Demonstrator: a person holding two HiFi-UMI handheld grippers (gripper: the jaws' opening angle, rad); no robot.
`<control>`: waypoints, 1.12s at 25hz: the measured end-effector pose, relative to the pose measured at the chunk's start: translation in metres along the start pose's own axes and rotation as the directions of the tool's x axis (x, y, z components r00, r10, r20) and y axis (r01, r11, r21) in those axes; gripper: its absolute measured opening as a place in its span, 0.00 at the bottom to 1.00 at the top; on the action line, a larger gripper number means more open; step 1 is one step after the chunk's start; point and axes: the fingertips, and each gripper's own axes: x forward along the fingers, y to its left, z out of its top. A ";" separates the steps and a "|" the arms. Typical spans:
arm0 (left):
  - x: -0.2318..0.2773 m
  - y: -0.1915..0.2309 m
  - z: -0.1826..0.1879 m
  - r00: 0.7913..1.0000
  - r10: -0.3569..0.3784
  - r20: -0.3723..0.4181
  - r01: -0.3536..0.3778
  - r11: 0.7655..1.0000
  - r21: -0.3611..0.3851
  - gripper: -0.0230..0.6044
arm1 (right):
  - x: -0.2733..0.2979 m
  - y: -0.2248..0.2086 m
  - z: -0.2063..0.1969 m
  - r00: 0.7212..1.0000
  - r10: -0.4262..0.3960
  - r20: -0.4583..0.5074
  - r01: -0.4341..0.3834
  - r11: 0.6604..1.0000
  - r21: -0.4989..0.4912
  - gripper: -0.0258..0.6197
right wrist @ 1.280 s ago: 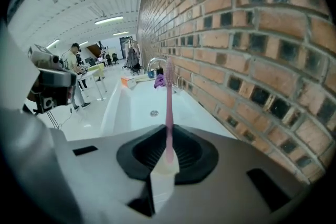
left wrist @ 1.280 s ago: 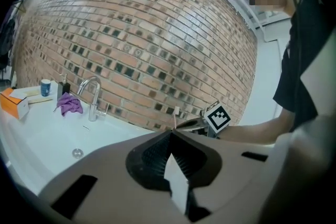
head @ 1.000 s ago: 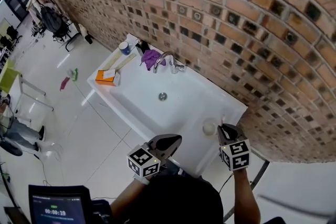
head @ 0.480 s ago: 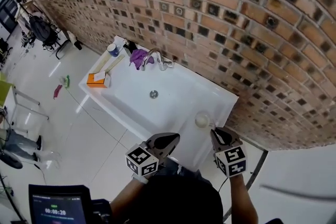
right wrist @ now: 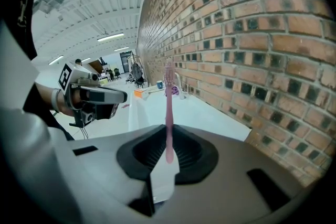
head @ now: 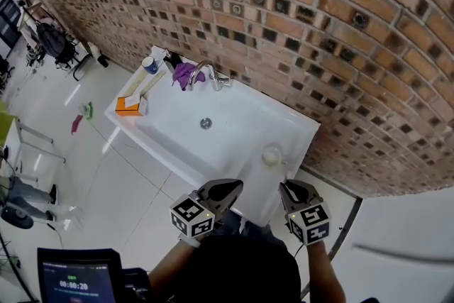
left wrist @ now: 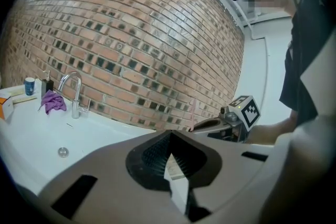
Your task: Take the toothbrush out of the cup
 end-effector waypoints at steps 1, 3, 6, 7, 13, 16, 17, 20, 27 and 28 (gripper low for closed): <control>0.000 -0.001 0.000 1.000 -0.001 0.000 0.001 1.000 -0.001 0.04 | 0.000 0.001 -0.003 1.000 0.002 -0.002 -0.002 1.000 0.011 0.08; 0.000 -0.002 0.000 1.000 -0.004 0.001 0.004 1.000 0.000 0.04 | 0.000 0.004 -0.011 1.000 0.007 -0.009 -0.007 0.999 0.036 0.08; -0.001 -0.002 0.001 1.000 -0.003 0.007 0.003 1.000 0.003 0.04 | 0.001 0.009 -0.021 1.000 0.018 -0.020 -0.017 0.998 0.052 0.08; -0.001 -0.001 0.002 1.000 -0.002 0.009 0.002 1.000 0.003 0.04 | 0.001 0.012 -0.024 0.999 0.020 -0.026 -0.019 0.998 0.052 0.08; -0.002 -0.001 0.003 1.000 -0.003 0.011 0.003 1.000 0.004 0.04 | 0.002 0.019 -0.041 0.998 0.033 -0.058 -0.029 0.998 0.062 0.08; -0.001 -0.002 0.002 1.000 -0.008 0.007 0.008 1.000 0.005 0.04 | 0.004 0.021 -0.046 0.997 0.042 -0.068 -0.037 0.997 0.066 0.08; -0.001 -0.002 0.001 1.000 -0.010 0.006 0.010 1.000 0.006 0.04 | 0.005 0.021 -0.047 0.997 0.044 -0.071 -0.039 0.997 0.063 0.08; 0.001 -0.002 0.002 1.000 -0.016 0.005 0.016 1.000 0.007 0.04 | 0.008 0.022 -0.048 0.995 0.053 -0.080 -0.048 0.997 0.056 0.08; 0.006 0.000 0.004 1.000 -0.017 0.011 0.017 1.000 0.006 0.04 | 0.011 0.022 -0.050 0.994 0.063 -0.093 -0.058 0.997 0.056 0.08; 0.006 0.000 0.004 1.000 -0.017 0.011 0.017 1.000 0.005 0.04 | 0.011 0.022 -0.050 0.993 0.065 -0.094 -0.060 0.997 0.056 0.08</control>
